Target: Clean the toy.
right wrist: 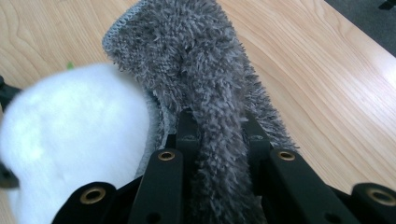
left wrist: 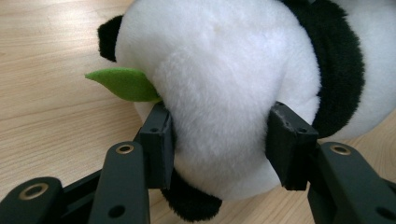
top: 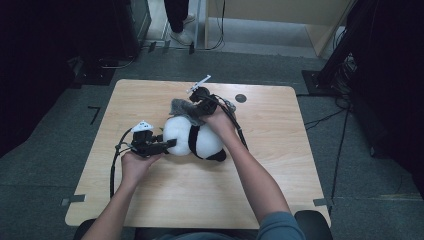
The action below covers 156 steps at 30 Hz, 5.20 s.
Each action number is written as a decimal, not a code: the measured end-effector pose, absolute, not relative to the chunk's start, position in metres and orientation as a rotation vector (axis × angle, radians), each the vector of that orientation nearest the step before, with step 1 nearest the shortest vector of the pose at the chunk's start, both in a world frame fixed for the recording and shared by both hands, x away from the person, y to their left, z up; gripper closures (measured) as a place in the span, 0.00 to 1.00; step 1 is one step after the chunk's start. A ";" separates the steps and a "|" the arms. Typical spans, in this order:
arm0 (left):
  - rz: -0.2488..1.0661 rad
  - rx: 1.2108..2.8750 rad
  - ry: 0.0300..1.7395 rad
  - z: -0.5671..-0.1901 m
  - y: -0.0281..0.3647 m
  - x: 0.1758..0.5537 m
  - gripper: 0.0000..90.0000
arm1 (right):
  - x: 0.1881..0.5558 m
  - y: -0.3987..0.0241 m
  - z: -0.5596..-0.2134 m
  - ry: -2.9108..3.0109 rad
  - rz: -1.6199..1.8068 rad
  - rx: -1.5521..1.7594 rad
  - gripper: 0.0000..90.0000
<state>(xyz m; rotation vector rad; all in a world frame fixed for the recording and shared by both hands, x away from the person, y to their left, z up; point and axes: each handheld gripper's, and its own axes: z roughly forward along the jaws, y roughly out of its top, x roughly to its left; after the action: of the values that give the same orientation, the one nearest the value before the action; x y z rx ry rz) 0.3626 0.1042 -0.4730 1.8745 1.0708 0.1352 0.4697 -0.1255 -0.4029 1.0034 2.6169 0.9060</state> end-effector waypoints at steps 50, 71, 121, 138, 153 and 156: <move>0.160 1.849 1.080 -0.470 0.103 0.358 0.54 | 0.468 -0.108 -0.387 2.600 1.061 0.981 0.82; 0.158 1.844 1.080 -0.472 0.104 0.360 0.56 | 0.472 -0.173 -0.400 2.566 0.941 1.096 0.83; 0.166 1.830 1.061 -0.469 0.107 0.356 0.56 | 0.422 -0.102 -0.390 2.583 1.089 0.913 0.82; 0.171 1.826 1.059 -0.471 0.107 0.357 0.55 | 0.401 -0.192 -0.384 2.435 1.052 1.013 0.82; 0.154 1.817 1.058 -0.473 0.110 0.358 0.52 | 0.395 -0.224 -0.379 2.393 1.049 1.107 0.83; 0.148 1.824 1.055 -0.473 0.111 0.357 0.50 | 0.398 -0.209 -0.373 2.406 1.071 1.072 0.83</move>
<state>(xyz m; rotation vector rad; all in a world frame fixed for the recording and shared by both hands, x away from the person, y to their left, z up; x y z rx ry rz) 0.3570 0.1106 -0.4728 1.8238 1.0550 0.1484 0.3975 -0.2085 -0.3732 1.0721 2.4061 1.0709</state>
